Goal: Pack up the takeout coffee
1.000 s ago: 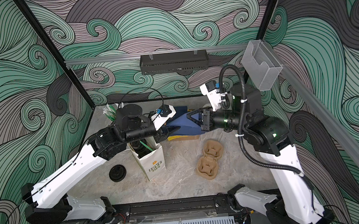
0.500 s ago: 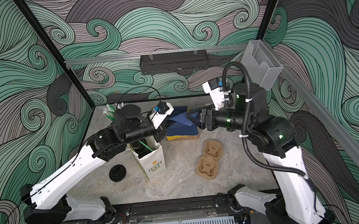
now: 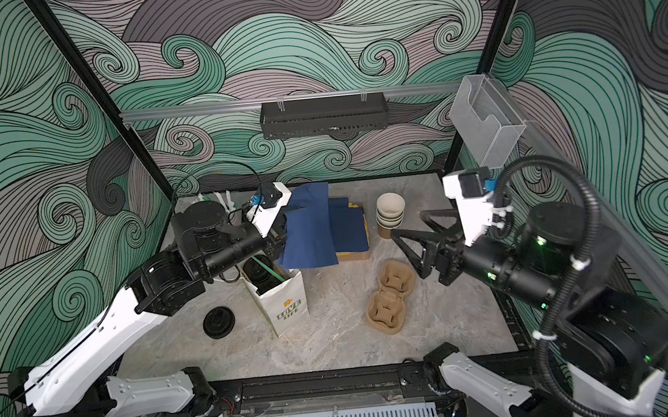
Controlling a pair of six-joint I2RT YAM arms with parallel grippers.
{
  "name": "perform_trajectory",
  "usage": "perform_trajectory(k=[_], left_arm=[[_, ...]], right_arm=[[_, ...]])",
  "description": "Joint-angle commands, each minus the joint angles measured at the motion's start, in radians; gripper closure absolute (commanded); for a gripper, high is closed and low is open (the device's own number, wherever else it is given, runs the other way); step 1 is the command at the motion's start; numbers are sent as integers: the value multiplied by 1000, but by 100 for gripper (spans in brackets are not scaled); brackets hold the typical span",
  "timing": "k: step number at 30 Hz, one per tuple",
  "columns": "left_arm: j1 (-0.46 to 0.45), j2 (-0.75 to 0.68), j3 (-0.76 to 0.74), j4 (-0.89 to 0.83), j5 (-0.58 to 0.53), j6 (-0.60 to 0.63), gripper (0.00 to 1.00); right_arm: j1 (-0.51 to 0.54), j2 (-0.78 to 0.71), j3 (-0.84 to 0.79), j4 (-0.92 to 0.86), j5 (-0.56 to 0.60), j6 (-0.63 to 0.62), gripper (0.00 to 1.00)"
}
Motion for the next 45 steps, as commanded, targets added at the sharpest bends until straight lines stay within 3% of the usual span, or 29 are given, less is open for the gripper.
perform_trajectory(k=[1, 5, 10, 14, 30, 34, 45], left_arm=[[15, -14, 13, -56, 172, -95, 100], [40, -13, 11, -78, 359, -203, 100], [63, -15, -1, -66, 478, -271, 100], [84, -8, 1, -57, 505, -308, 100], [115, -15, -39, 61, 619, -512, 100], [115, -12, -41, 92, 630, -542, 100], [115, -21, -39, 152, 622, -595, 100]], right_arm=[[9, 104, -46, 16, -187, -89, 14], [93, 136, -82, 91, -225, -152, 9], [157, 170, -107, 90, -257, -239, 7], [177, 183, -161, 98, -300, -244, 1], [248, 210, -310, 309, -265, -268, 1], [255, 208, -334, 355, -278, -262, 9], [256, 198, -349, 378, -321, -262, 60]])
